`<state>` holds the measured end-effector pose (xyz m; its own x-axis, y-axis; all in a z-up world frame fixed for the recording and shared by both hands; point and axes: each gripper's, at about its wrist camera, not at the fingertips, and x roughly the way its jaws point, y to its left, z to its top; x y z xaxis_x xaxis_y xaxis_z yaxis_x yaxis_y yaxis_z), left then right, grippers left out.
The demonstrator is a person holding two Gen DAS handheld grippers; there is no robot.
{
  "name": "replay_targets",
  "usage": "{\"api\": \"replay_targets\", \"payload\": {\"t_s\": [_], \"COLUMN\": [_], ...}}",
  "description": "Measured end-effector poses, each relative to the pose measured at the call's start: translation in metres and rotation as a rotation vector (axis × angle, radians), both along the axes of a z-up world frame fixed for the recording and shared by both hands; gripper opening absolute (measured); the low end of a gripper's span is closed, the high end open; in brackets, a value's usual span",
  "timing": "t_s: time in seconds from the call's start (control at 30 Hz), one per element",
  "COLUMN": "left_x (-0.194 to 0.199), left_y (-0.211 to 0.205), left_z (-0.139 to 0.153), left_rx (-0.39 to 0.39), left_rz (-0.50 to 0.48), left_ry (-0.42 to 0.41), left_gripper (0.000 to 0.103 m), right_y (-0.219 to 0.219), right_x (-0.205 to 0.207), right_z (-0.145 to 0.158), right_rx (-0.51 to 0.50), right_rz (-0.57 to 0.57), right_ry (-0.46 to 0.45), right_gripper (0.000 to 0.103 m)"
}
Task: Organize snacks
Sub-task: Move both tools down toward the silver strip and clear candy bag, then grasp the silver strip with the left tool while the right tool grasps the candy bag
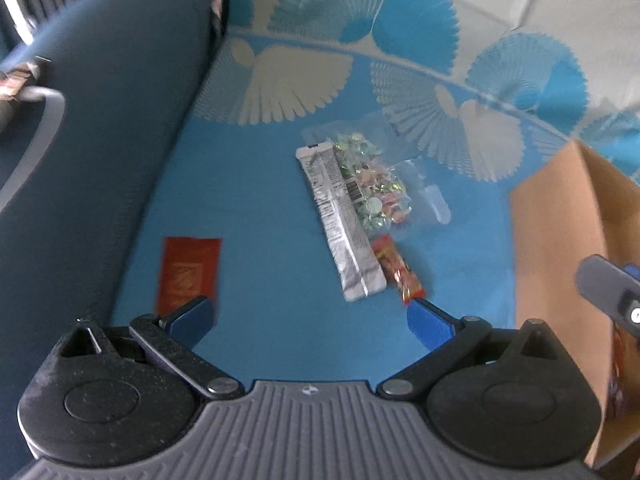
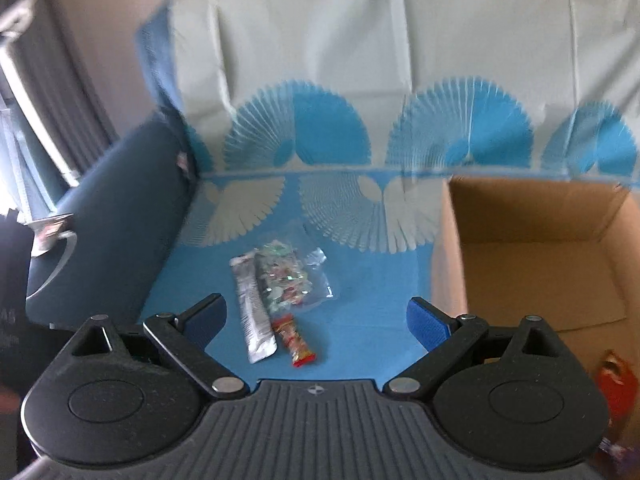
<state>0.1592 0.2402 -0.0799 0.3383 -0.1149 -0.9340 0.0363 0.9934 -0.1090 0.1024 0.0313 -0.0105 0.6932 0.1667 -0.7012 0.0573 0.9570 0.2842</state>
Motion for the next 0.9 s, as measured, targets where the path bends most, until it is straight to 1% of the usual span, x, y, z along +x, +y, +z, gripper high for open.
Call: {"api": "replay_targets", "payload": {"t_s": [0.07, 0.13, 0.23, 0.33, 0.4, 0.5, 0.57, 0.63, 0.67, 0.8, 0.9], "left_x": [0.024, 0.043, 0.063, 0.080, 0.087, 0.092, 0.093, 0.089, 0.088, 0.087, 0.090], "left_y": [-0.006, -0.010, -0.012, -0.012, -0.011, -0.012, -0.009, -0.003, 0.002, 0.017, 0.018], "left_z": [-0.022, -0.041, -0.064, -0.084, -0.094, -0.093, -0.094, -0.095, -0.095, -0.097, -0.097], "left_rx": [0.017, 0.031, 0.048, 0.044, 0.046, 0.070, 0.077, 0.080, 0.080, 0.070, 0.078], "left_rz": [0.004, -0.001, 0.006, 0.013, 0.019, 0.002, -0.021, -0.027, -0.025, -0.006, 0.008], "left_ry": [0.057, 0.093, 0.130, 0.167, 0.175, 0.137, 0.134, 0.127, 0.125, 0.123, 0.121], "left_gripper": [0.103, 0.103, 0.103, 0.103, 0.103, 0.103, 0.103, 0.103, 0.103, 0.103, 0.103], "right_y": [0.000, 0.001, 0.002, 0.008, 0.015, 0.026, 0.033, 0.039, 0.043, 0.062, 0.075], "right_x": [0.032, 0.067, 0.107, 0.138, 0.153, 0.173, 0.183, 0.190, 0.191, 0.194, 0.196], "right_z": [-0.020, -0.041, -0.069, -0.092, -0.104, -0.121, -0.132, -0.143, -0.147, -0.148, -0.151], "right_rx": [0.000, -0.008, 0.015, 0.033, 0.024, -0.010, -0.036, -0.040, -0.042, -0.101, -0.143], "right_rz": [-0.005, -0.008, 0.016, 0.046, 0.056, 0.091, 0.113, 0.140, 0.155, 0.199, 0.215], "right_ry": [0.072, 0.143, 0.217, 0.265, 0.276, 0.296, 0.314, 0.339, 0.341, 0.297, 0.262], "right_gripper": [0.097, 0.097, 0.097, 0.097, 0.097, 0.097, 0.097, 0.097, 0.102, 0.103, 0.103]}}
